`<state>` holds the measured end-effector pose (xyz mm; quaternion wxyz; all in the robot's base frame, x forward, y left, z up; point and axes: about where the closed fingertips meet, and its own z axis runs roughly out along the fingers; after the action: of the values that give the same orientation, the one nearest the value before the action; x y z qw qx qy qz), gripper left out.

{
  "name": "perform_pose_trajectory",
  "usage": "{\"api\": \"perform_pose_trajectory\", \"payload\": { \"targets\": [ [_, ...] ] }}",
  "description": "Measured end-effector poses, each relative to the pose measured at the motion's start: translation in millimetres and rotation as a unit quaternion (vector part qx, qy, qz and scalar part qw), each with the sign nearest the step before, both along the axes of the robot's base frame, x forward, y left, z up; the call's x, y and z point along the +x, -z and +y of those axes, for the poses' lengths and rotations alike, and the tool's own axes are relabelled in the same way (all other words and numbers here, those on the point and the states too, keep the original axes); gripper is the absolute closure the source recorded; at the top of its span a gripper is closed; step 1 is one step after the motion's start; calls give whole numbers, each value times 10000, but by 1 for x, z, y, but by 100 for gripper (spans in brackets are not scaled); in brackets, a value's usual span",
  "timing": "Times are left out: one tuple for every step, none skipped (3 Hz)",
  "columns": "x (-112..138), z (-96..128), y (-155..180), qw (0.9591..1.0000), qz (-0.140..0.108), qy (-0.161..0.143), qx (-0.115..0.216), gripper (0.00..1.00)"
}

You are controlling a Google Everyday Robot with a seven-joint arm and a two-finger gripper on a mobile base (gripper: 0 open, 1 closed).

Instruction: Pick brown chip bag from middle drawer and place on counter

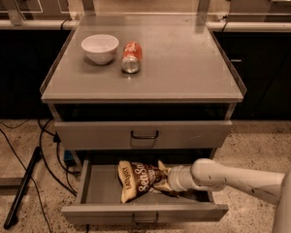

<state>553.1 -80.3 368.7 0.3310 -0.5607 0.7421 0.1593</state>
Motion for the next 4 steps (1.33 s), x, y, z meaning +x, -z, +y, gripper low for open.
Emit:
{"api": "perform_pose_trajectory", "payload": {
  "targets": [
    [0,0,-4,10000,0,0,0,100],
    [-11,-6,-35,9999,-119,12,-113,100],
    [-26,-14,-73,9993,-252,45,-266,100],
    [-41,-26,-109,9983,-410,151,-392,100]
  ]
}}
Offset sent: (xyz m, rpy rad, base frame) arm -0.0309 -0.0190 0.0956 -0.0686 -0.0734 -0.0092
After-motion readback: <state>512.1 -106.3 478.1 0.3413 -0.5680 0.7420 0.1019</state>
